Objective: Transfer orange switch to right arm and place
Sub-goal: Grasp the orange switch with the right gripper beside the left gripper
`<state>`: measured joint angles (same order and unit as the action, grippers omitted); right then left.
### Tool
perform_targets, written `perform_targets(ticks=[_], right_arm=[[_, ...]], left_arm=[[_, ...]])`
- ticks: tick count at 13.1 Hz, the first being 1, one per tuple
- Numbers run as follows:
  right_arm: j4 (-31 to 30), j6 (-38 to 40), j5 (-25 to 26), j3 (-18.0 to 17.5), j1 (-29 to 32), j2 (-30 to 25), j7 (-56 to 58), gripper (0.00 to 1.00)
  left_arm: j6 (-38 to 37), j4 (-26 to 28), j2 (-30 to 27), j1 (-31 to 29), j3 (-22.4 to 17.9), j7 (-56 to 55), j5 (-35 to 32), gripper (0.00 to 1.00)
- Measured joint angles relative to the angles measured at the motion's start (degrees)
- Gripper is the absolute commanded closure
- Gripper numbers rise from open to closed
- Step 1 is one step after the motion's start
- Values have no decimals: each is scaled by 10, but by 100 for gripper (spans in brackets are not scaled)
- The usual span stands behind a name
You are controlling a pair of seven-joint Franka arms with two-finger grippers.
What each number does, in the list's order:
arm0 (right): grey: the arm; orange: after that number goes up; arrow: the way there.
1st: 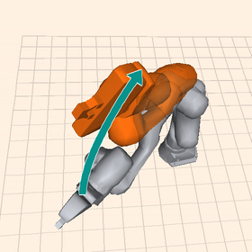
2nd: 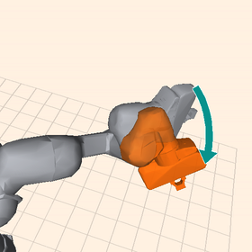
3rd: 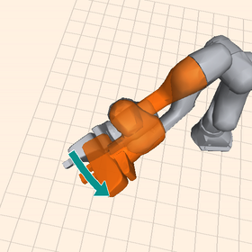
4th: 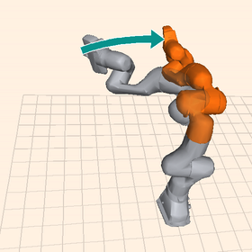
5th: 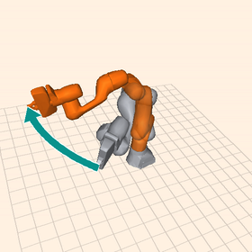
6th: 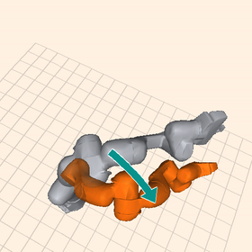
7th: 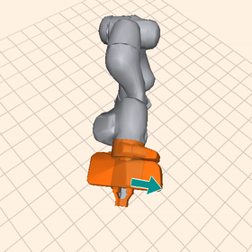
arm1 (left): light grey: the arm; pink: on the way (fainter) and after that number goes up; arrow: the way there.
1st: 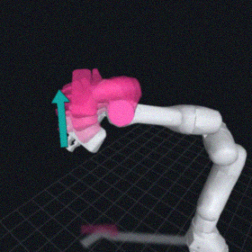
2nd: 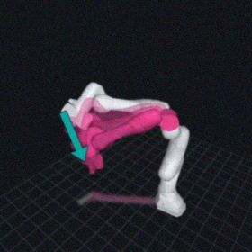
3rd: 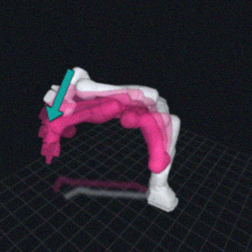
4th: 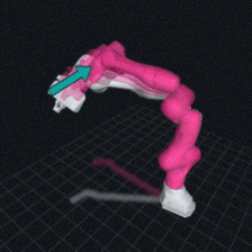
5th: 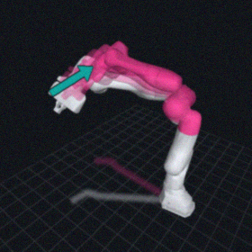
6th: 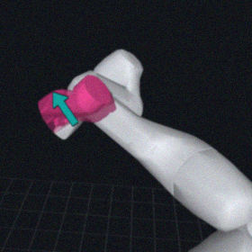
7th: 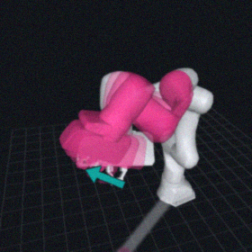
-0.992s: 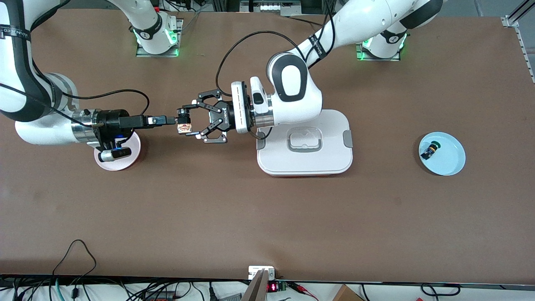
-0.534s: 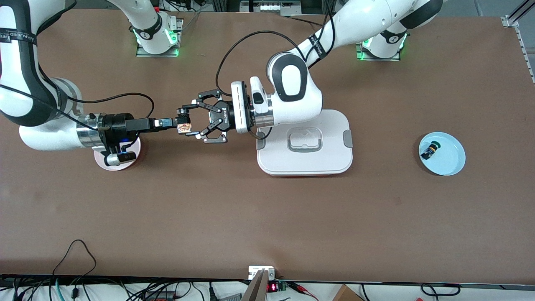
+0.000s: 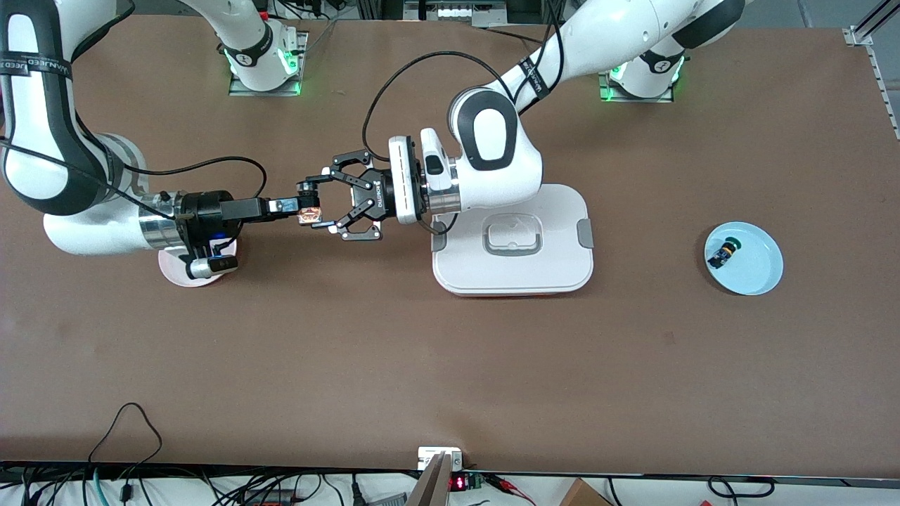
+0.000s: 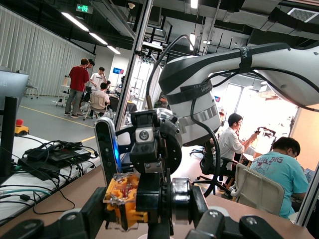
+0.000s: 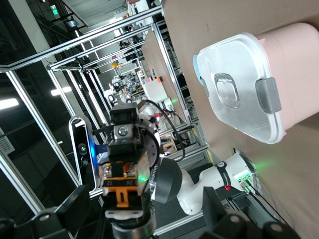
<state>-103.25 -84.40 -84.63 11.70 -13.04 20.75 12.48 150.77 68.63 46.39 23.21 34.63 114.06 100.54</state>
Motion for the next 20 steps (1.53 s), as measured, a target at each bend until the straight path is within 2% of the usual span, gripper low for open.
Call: perform_targets(ticks=[6, 8, 12, 14, 18, 19, 20], right_arm=[[1, 0, -11, 0, -2, 0, 1, 7], [2, 0, -15, 0, -2, 0, 1, 21], [2, 1, -17, 0, -3, 0, 38, 66], [6, 2, -22, 0, -3, 0, 40, 76], [6, 2, -24, 0, -3, 0, 43, 77], [6, 2, -25, 0, -3, 0, 43, 77], [6, 2, -25, 0, -3, 0, 43, 77]], left_arm=[[0, -3, 0, 0, 0, 0, 0, 100], [0, -3, 0, 0, 0, 0, 0, 100], [0, -3, 0, 0, 0, 0, 0, 100], [0, -3, 2, 1, -1, 0, 0, 100], [1, -4, 2, 1, -1, 0, 0, 99], [1, -4, 2, 1, -1, 0, 0, 93], [1, -4, 2, 1, -1, 0, 0, 91]])
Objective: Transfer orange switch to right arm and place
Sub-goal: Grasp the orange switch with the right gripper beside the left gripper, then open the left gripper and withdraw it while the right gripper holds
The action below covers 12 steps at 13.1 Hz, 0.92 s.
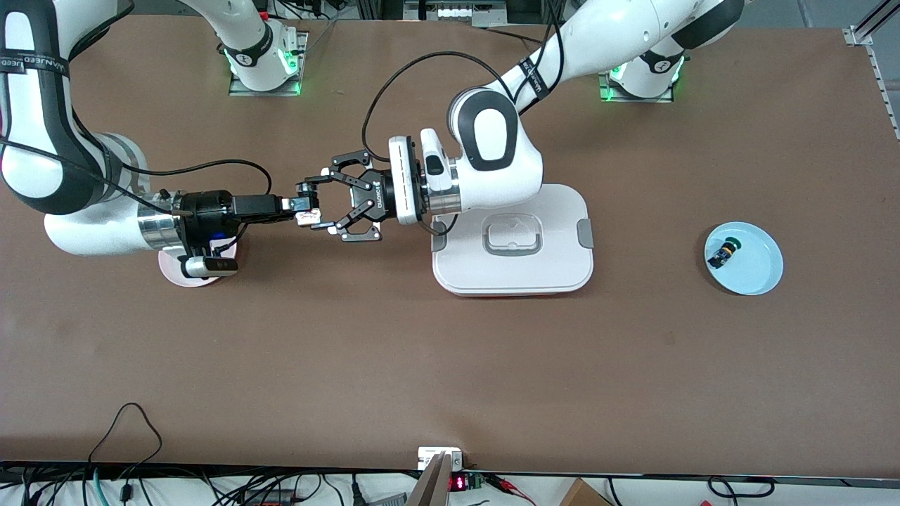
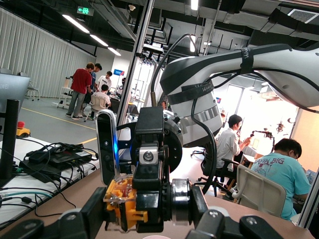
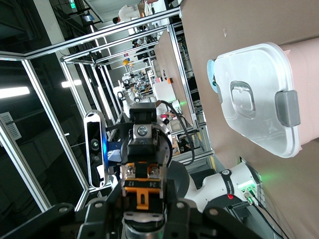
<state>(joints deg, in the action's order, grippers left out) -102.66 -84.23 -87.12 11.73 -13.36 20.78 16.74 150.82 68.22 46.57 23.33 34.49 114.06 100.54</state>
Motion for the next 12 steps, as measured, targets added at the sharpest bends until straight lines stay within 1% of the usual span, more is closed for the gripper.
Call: perform_targets(ticks=[2, 3, 9, 11, 12], right_arm=[[0, 0, -2, 0, 0, 0, 0, 77], [0, 0, -2, 0, 0, 0, 0, 78], [0, 0, -8, 0, -1, 0, 1, 81], [0, -5, -14, 0, -1, 1, 2, 82], [0, -2, -14, 0, -1, 1, 2, 82]], left_arm=[[0, -1, 0, 0, 0, 0, 0, 83], [0, -1, 0, 0, 0, 0, 0, 1], [0, -6, 0, -4, -1, -4, 0, 0], [0, -7, -2, -18, -2, -4, 0, 0], [-4, -6, -2, -35, -4, -4, 0, 0]])
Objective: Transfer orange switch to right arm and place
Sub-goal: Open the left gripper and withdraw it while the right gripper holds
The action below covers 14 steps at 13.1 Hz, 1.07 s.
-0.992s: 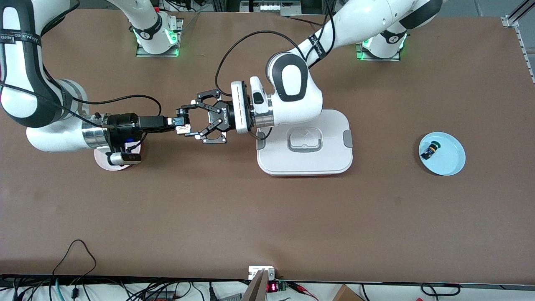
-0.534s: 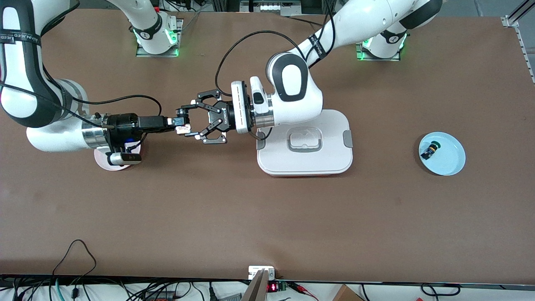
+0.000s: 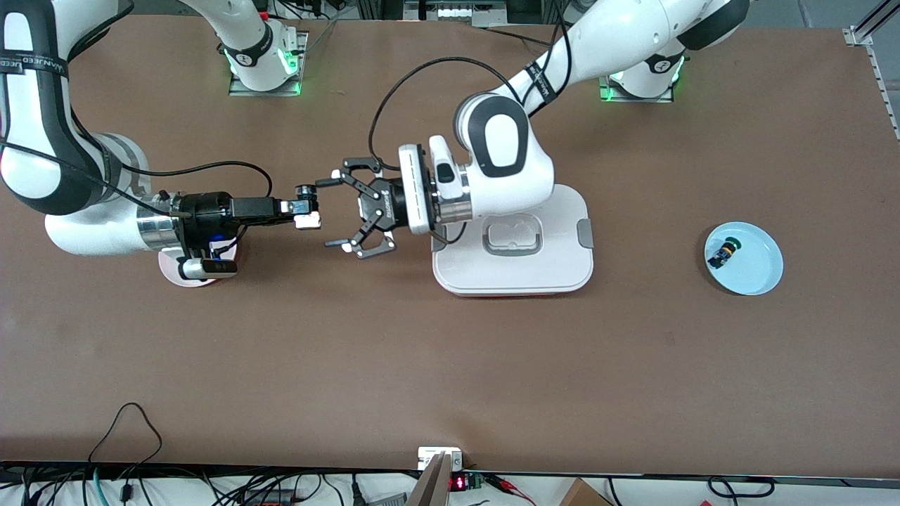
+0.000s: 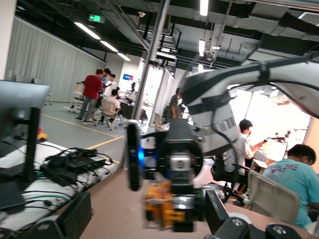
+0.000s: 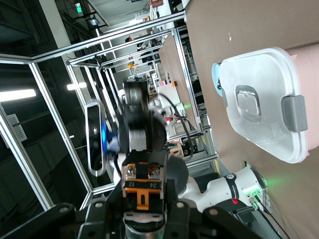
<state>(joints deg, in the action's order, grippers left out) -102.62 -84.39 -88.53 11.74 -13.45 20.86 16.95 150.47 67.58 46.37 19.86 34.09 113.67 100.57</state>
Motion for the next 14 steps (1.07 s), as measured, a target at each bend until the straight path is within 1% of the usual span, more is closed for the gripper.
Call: perform_targets(ticks=[1, 5, 8, 10, 11, 12, 14], right_arm=[[0, 1, 0, 0, 0, 0, 0, 82], [0, 2, 0, 0, 0, 0, 2, 83], [0, 5, 1, 2, 2, 0, 3, 83], [0, 15, 13, 4, 9, 0, 3, 83], [0, 24, 27, 5, 18, 0, 3, 83], [0, 35, 43, 5, 30, 0, 3, 83], [0, 59, 80, 6, 56, 0, 7, 83]], left_arm=[[-21, 3, 0, -21, -2, 0, 0, 0], [-185, 25, 1, -132, -10, 5, -7, 0], [-312, 34, 7, -217, -14, 4, -50, 0], [-412, 37, 22, -268, -21, 4, -82, 0], [-459, 38, 28, -287, -32, 4, -98, 0], [-504, 38, 31, -302, -51, 3, -117, 0], [-589, 38, 32, -320, -102, -8, -170, 0]])
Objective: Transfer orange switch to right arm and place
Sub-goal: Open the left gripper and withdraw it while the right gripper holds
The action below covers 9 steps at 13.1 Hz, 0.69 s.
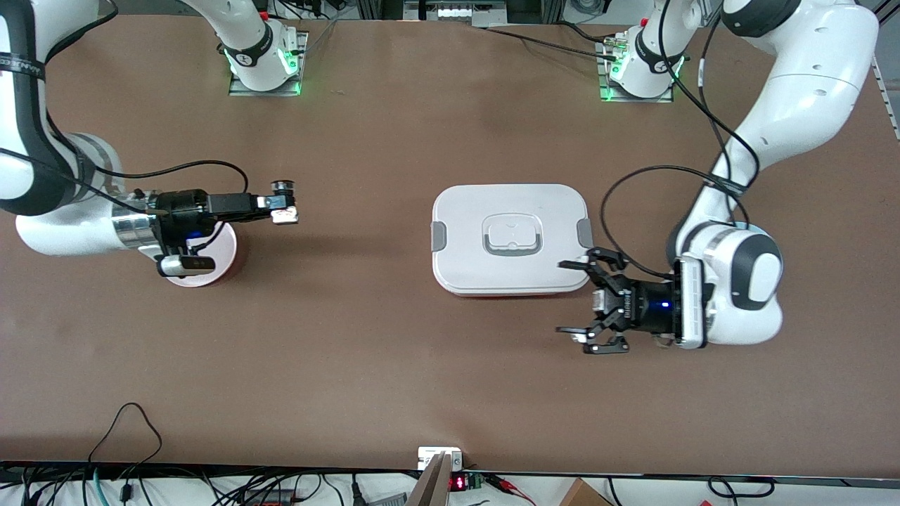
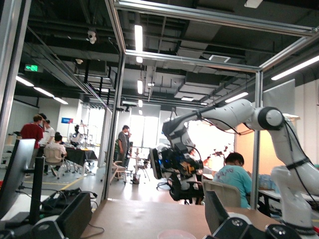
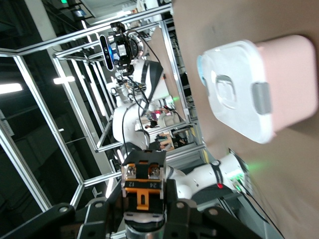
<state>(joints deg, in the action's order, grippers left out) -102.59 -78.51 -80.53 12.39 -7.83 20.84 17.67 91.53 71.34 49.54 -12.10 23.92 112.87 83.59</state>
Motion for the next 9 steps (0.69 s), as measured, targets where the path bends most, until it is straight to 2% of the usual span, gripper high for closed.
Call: perform_targets(ticks=[2, 4, 7, 9], right_arm=[[0, 23, 41, 1, 24, 0, 24, 84], [0, 38, 104, 2, 46, 0, 54, 84], [0, 41, 239, 2, 60, 0, 139, 84], [1, 33, 348, 2, 60, -2, 196, 84]], left_arm=[[-70, -5, -1, -22, -37, -12, -72, 0], [-110, -13, -3, -57, -44, -18, -157, 0], [-141, -33, -7, -93, -45, -20, -272, 0], [-143, -54, -12, -96, -44, -23, -342, 0]])
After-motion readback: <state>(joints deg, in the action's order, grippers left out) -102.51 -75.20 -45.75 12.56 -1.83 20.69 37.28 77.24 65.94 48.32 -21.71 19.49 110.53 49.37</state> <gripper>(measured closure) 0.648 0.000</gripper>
